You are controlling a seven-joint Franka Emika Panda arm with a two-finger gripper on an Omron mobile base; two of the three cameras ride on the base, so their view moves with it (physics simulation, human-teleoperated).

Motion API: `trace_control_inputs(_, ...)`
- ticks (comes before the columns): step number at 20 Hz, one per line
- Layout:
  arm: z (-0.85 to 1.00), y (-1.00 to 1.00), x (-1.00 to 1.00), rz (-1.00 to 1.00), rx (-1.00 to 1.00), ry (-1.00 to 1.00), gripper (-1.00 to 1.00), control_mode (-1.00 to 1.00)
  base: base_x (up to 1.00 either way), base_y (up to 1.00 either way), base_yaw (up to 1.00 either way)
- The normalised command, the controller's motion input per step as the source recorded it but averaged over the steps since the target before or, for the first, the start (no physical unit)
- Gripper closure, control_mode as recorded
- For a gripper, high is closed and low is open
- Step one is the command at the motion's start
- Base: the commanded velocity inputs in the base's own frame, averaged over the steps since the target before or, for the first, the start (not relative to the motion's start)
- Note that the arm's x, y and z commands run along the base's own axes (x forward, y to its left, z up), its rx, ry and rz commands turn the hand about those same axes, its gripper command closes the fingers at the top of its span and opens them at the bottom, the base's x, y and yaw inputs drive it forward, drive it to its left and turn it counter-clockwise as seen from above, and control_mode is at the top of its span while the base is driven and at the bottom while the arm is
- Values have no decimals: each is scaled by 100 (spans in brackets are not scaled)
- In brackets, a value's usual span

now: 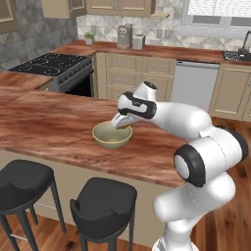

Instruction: Retrieve the mango and orange from the fridge and place them into the bowl on the dining table.

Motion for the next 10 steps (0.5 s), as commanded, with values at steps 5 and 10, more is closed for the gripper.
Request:
trace_control_inputs(5, -22, 3, 41, 0, 0, 0, 100, -100, 0, 0, 0)
trace_control_inputs(10, -20, 9, 29, 0, 0, 1, 100, -100, 0, 0, 0)
